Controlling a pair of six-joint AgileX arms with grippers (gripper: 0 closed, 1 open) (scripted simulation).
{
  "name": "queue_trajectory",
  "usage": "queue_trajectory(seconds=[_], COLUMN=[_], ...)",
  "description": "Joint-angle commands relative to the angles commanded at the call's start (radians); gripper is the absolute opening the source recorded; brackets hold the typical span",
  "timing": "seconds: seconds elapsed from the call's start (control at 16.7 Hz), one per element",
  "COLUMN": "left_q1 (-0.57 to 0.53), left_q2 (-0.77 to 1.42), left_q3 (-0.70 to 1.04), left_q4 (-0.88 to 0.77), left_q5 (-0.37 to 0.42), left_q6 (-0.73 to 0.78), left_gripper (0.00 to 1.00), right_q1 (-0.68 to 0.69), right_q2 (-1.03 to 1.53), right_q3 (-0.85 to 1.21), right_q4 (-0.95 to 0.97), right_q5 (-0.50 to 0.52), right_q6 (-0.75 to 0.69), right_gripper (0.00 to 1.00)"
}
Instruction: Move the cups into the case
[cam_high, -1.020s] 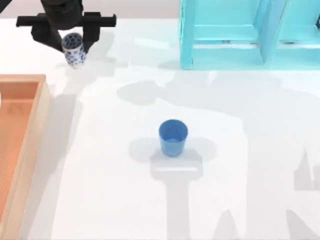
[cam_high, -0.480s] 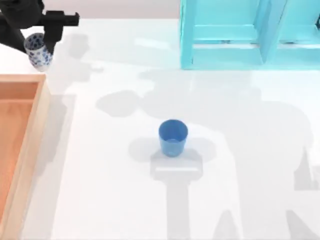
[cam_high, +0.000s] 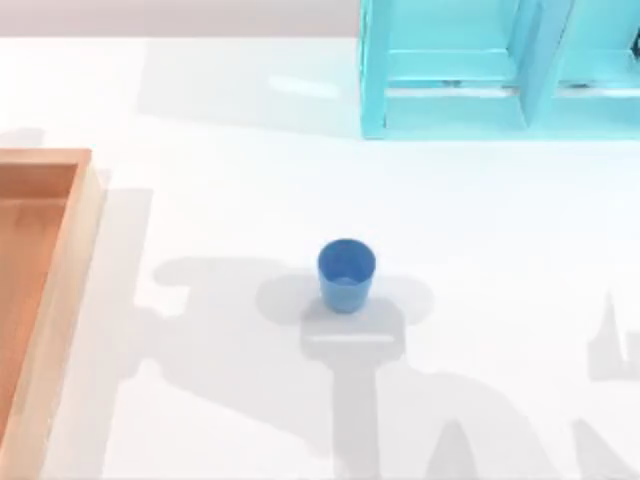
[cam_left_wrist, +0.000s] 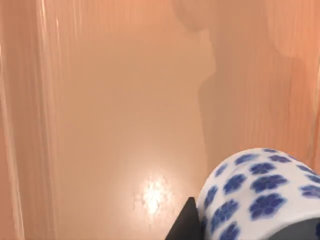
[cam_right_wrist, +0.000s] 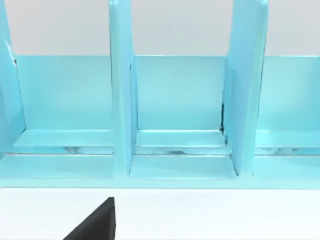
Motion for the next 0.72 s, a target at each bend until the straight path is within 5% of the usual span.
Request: queue_trajectory(seconds=[0.36, 0.72], left_q1=[0.223, 0.272], left_q2=[-0.351, -0.421], left_q3=[-0.380, -0.454], left_q4=[0.027, 0.032], left_q5=[0.041, 0.050], left_q6=[0.212, 0.259], left_gripper=[0.00, 0.00], right_q1=[0.000, 0.000], right_q2=[0.000, 0.000], right_q3=[0.000, 0.000], right_q4=[0.000, 0.000], right_q5=[0.000, 0.000], right_q6=[0.000, 0.000], right_gripper=[1.00, 1.00])
